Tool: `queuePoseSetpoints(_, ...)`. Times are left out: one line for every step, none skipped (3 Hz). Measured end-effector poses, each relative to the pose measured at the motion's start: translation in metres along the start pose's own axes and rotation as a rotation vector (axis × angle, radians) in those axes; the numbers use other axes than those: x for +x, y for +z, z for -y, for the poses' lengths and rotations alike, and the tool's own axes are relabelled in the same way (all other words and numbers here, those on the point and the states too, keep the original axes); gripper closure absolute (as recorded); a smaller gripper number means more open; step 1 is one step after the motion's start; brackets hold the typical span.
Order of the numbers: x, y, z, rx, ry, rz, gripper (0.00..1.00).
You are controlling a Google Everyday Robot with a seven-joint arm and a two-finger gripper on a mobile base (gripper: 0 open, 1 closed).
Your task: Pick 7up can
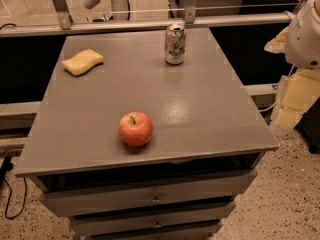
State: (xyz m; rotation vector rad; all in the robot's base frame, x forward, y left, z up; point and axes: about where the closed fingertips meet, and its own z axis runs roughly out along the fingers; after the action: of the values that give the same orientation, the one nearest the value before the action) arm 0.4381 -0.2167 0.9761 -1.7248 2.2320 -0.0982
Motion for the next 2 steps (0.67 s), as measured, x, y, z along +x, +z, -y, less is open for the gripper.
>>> queuePoseSetpoints(0.000,0.000,0.000,0.000,0.000,0.000,0.00)
queuePoseSetpoints(-0.008,0.009,0.028,0.042,0.003,0.043,0.00)
